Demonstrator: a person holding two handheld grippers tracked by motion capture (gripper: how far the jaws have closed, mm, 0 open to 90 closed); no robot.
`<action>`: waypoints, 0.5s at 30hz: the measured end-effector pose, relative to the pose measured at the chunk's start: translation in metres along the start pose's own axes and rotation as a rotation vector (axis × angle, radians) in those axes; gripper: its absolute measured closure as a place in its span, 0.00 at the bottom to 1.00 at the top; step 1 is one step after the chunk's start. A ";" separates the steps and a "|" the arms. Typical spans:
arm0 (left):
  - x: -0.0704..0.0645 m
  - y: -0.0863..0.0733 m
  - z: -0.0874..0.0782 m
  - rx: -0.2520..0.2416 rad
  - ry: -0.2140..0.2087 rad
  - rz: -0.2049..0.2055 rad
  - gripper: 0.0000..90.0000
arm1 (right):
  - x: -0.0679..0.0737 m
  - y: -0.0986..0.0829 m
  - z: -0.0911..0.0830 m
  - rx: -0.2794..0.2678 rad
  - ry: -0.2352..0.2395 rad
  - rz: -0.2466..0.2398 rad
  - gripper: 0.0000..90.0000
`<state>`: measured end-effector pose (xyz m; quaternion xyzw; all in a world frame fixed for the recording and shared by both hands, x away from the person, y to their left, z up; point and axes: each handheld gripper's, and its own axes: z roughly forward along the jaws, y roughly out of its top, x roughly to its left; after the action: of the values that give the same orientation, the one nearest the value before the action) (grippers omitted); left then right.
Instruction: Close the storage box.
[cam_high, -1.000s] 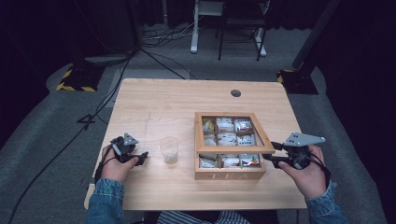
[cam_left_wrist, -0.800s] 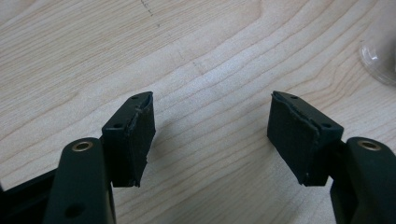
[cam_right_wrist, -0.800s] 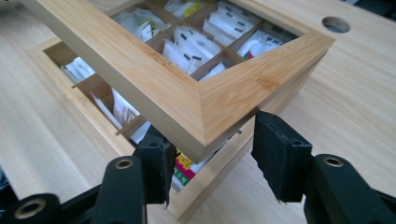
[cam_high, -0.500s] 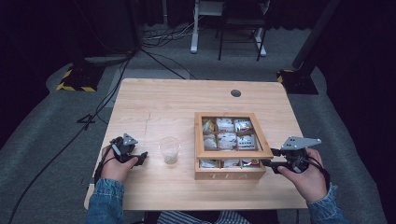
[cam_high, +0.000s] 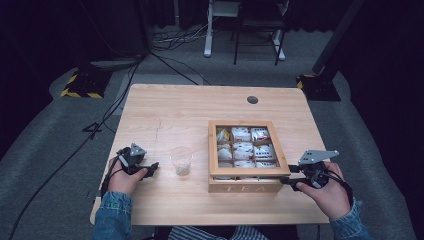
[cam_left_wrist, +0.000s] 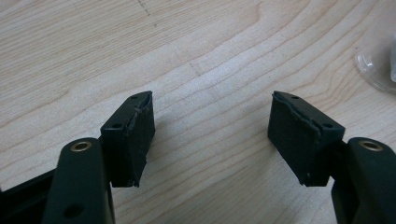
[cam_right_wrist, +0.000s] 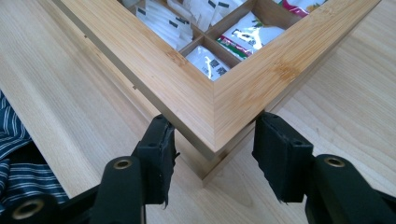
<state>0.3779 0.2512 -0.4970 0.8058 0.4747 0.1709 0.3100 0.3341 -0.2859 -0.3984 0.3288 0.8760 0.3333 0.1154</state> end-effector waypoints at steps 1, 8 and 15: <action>0.000 0.000 0.000 -0.001 0.000 -0.001 0.36 | 0.000 0.000 0.000 0.004 0.001 -0.001 0.55; 0.000 -0.001 0.001 -0.010 -0.002 -0.006 0.36 | 0.000 -0.003 0.004 0.040 0.013 -0.001 0.54; 0.000 -0.001 0.001 -0.015 -0.003 -0.005 0.35 | 0.001 -0.004 0.006 0.069 0.018 0.000 0.54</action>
<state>0.3777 0.2515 -0.4986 0.8024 0.4751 0.1727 0.3172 0.3342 -0.2844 -0.4053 0.3295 0.8881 0.3056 0.0963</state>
